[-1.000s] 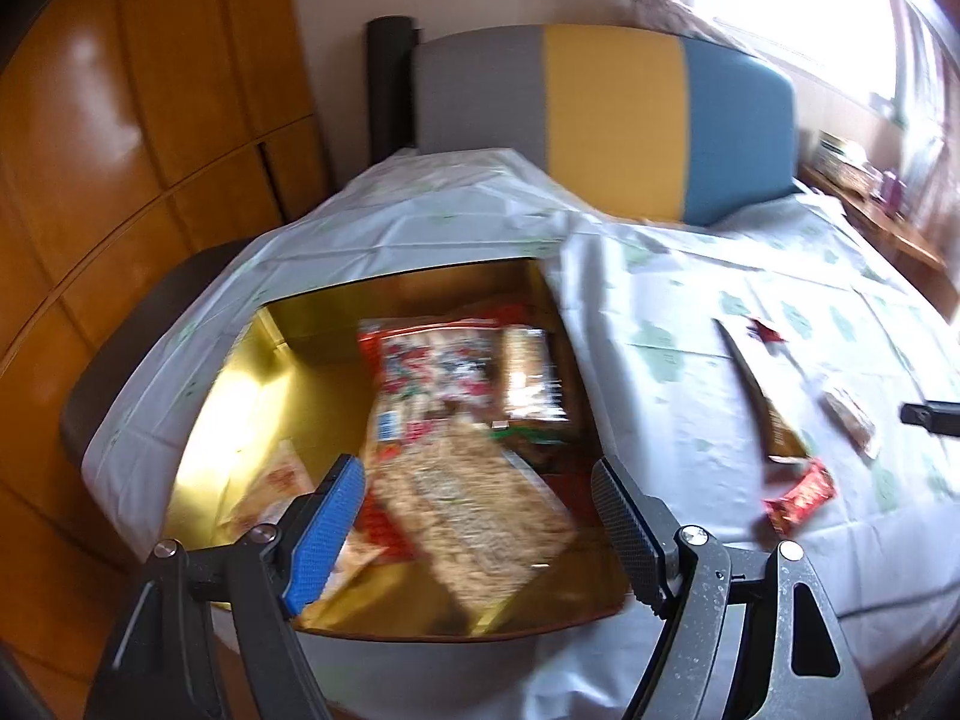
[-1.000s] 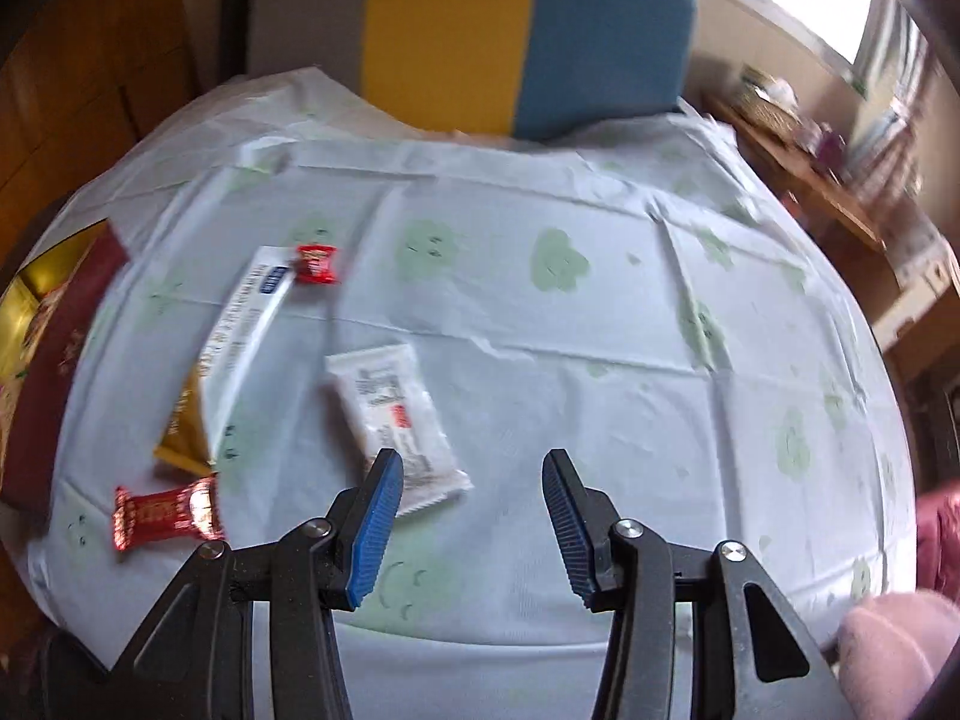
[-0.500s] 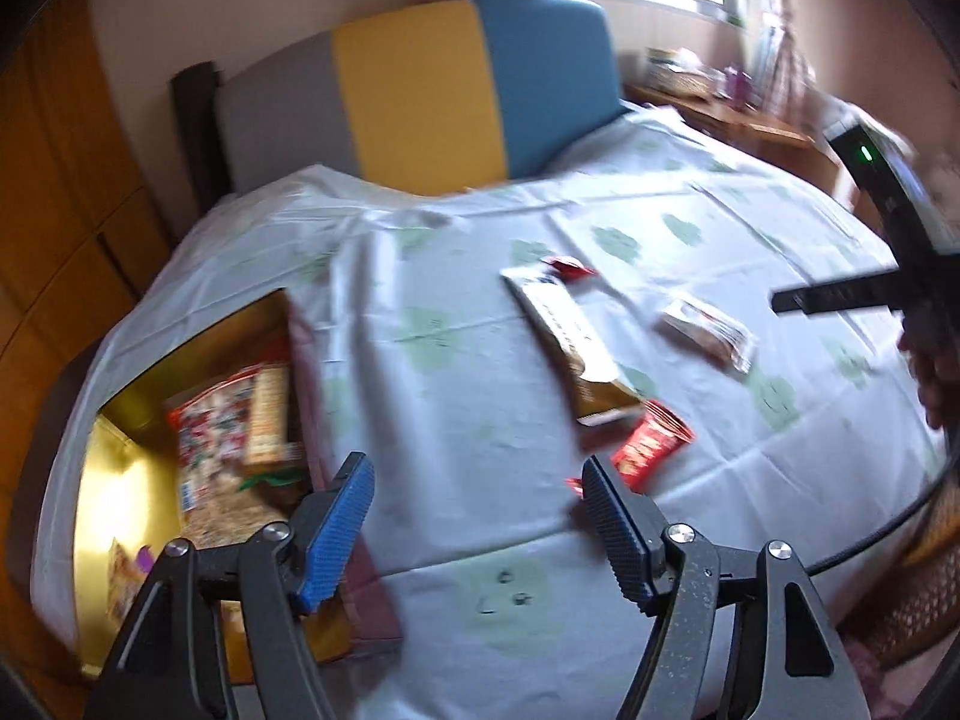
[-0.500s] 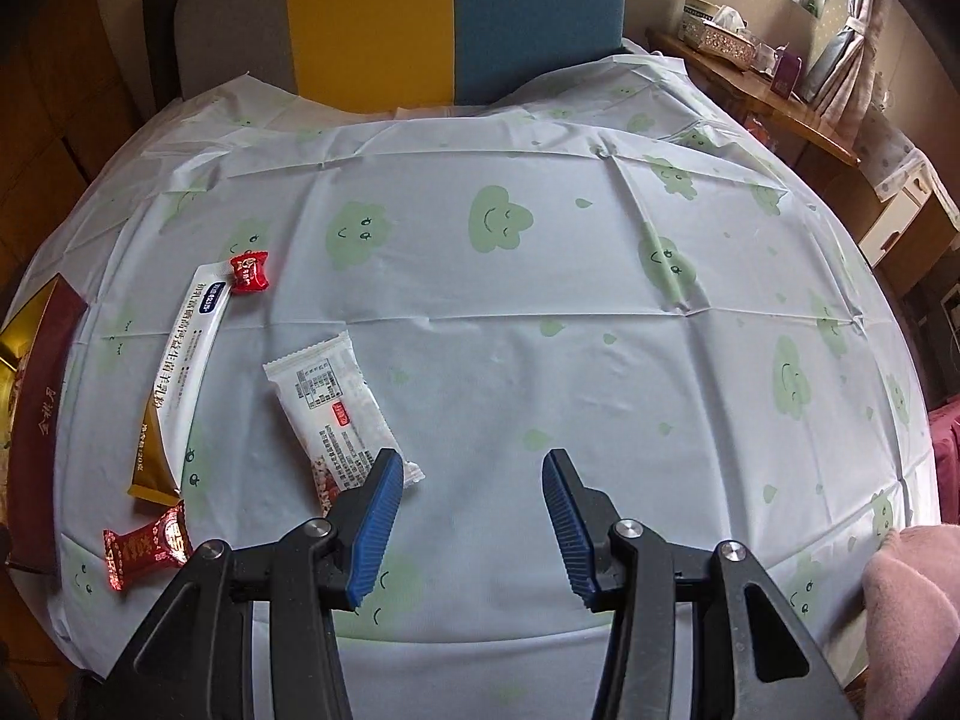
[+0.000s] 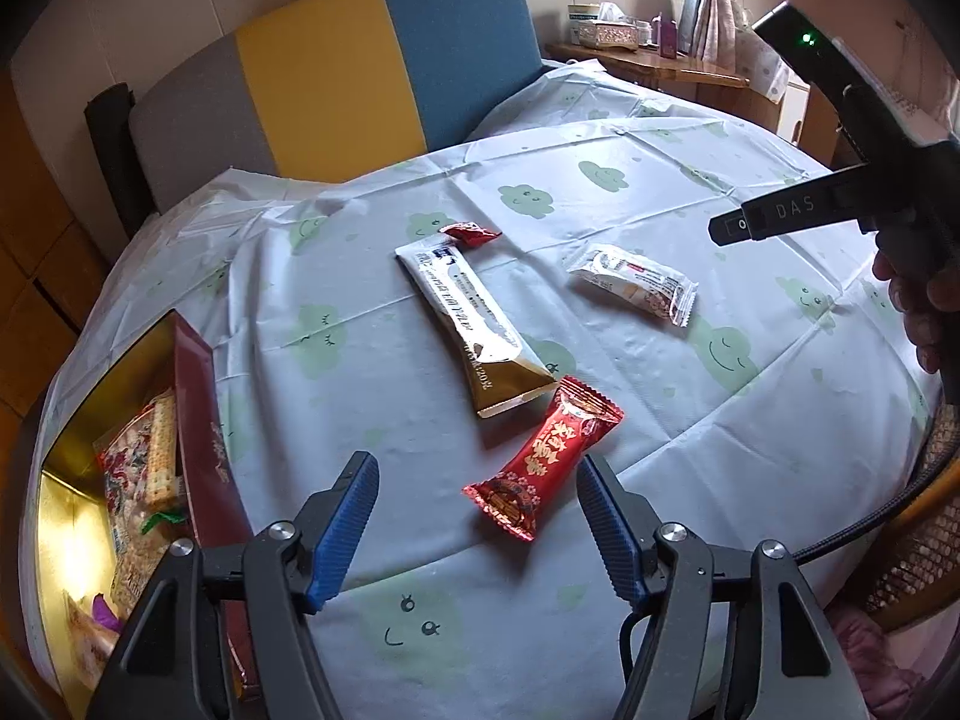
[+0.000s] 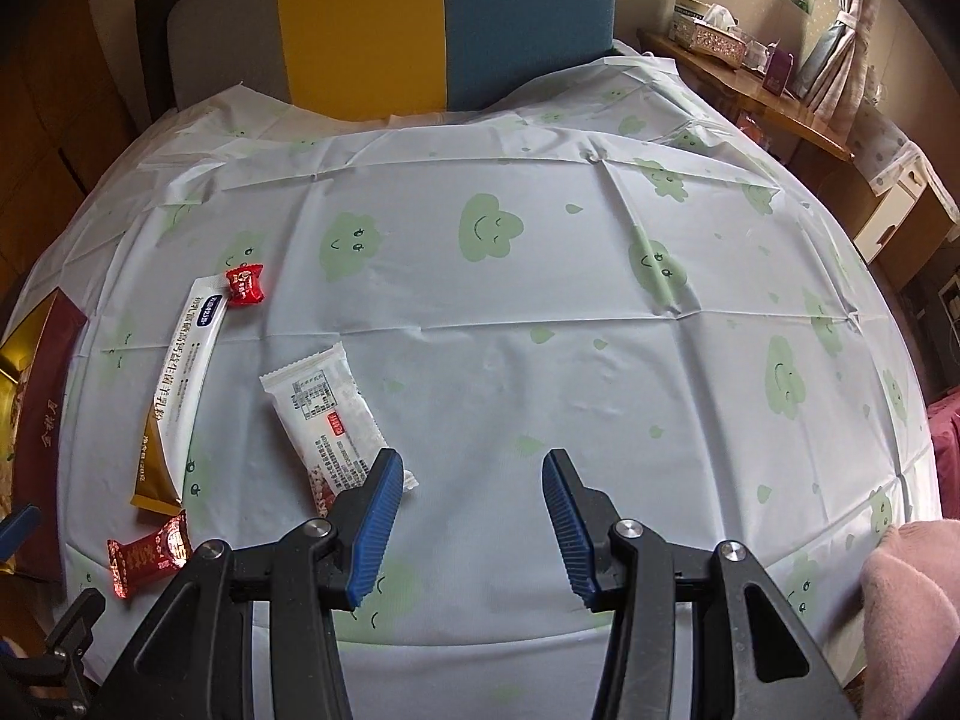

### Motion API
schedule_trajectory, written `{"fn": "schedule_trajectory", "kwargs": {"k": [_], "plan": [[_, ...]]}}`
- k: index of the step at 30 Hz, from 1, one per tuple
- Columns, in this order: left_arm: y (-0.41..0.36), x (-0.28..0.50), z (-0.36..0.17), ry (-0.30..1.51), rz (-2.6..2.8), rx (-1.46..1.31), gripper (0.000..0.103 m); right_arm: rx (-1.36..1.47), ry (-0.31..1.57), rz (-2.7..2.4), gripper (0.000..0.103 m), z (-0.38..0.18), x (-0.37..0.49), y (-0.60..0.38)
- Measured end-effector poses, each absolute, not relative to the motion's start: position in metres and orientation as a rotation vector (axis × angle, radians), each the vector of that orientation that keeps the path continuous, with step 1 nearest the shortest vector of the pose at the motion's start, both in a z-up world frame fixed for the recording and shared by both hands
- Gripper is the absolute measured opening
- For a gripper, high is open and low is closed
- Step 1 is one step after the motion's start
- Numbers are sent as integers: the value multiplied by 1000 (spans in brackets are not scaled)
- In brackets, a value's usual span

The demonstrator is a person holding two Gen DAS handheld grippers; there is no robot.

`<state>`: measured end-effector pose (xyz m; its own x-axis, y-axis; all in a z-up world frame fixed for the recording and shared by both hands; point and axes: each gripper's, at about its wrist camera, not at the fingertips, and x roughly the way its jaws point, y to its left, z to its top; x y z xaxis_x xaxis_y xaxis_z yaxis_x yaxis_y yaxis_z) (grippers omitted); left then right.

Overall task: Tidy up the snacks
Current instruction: 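Grasp the red wrapped candy with the left gripper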

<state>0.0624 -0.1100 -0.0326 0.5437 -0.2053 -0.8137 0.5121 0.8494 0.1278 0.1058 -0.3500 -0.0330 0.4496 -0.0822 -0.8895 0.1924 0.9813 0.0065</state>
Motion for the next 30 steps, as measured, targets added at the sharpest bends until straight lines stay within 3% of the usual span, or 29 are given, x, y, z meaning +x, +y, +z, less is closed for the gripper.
{"fn": "schedule_trajectory", "kwargs": {"k": [19, 24, 25, 26, 30], "plan": [[-126, 82, -61, 977, -639, 416, 59, 108, 1105, -181, 49, -36, 108, -351], [-133, 84, -75, 1010, -656, 440, 40, 110, 1102, -179, 49, -35, 108, -351], [-133, 84, -74, 1008, -660, 429, 27, 111, 1101, -179, 49, -35, 108, -351], [-133, 82, -74, 1009, -659, 418, 23, 113, 1100, -179, 49, -34, 108, -352], [-120, 73, -71, 1008, -620, 358, 22, 122, 1096, -176, 49, -34, 108, -353]]}}
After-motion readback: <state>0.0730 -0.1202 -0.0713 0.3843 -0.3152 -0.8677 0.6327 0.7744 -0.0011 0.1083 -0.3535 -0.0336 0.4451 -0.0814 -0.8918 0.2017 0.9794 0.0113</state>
